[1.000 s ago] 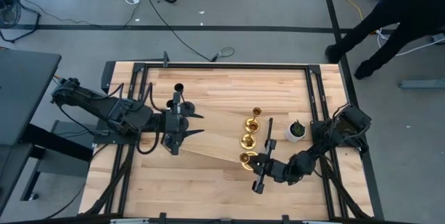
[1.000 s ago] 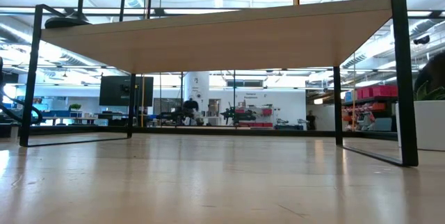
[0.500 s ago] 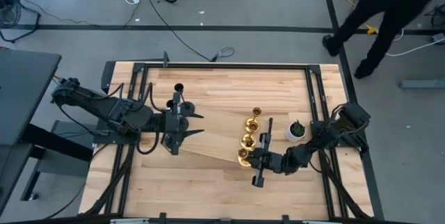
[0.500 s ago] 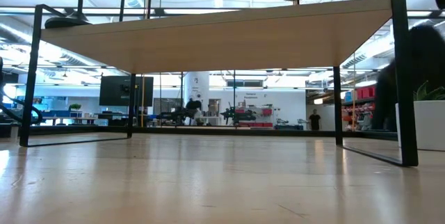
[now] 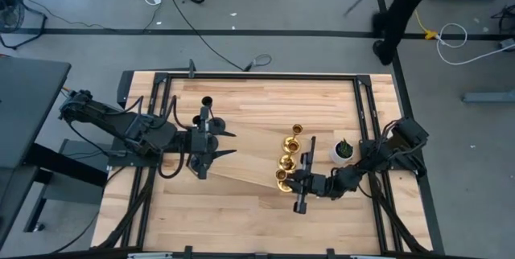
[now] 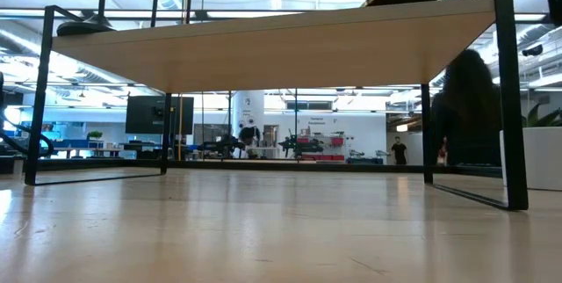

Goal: Pick & Place candle stick holders
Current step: Put the gold candle holder on the shelf aligned with the other gold candle holder

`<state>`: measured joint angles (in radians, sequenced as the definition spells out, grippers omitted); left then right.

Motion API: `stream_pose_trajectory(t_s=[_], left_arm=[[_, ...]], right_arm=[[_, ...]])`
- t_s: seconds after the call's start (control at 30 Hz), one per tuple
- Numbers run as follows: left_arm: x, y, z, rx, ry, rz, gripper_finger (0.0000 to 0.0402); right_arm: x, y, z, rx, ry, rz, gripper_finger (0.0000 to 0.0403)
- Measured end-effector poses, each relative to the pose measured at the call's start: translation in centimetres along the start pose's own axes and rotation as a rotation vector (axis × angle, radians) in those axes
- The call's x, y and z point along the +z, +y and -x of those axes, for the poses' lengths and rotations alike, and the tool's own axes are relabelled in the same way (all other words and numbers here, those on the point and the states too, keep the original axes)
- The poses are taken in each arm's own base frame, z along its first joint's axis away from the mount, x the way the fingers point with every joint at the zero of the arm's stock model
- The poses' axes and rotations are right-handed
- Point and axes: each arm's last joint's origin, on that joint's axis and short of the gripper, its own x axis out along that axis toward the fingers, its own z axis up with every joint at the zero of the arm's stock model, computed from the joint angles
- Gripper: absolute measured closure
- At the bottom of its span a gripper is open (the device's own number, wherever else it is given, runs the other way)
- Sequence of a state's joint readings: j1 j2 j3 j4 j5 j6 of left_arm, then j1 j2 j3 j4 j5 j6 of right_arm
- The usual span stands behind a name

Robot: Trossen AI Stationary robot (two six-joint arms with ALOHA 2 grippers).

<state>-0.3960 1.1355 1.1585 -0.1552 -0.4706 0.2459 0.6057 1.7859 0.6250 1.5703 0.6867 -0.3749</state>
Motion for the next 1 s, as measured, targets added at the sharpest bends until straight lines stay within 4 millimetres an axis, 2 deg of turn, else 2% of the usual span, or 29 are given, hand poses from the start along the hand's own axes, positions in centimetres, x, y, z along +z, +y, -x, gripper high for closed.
stream_pose_trajectory(t_s=[0.2, 0.47, 0.7, 1.0], left_arm=[[0.01, 0.00, 0.00, 0.000, 0.000, 0.000, 0.0220], [-0.04, -0.06, -0.09, -0.001, 0.003, -0.001, 0.0220], [-0.04, -0.06, -0.09, -0.001, 0.003, -0.002, 0.0220], [-0.04, -0.06, -0.10, 0.000, 0.003, -0.003, 0.0220]], right_arm=[[-0.05, -0.16, -0.23, 0.040, -0.019, -0.015, 0.0398], [-0.51, -0.54, 0.11, 0.004, 0.010, -0.040, 0.0398], [-0.59, -0.56, 0.21, 0.009, 0.012, -0.063, 0.0374], [-0.45, -0.48, 0.03, 0.004, 0.009, -0.037, 0.0373]])
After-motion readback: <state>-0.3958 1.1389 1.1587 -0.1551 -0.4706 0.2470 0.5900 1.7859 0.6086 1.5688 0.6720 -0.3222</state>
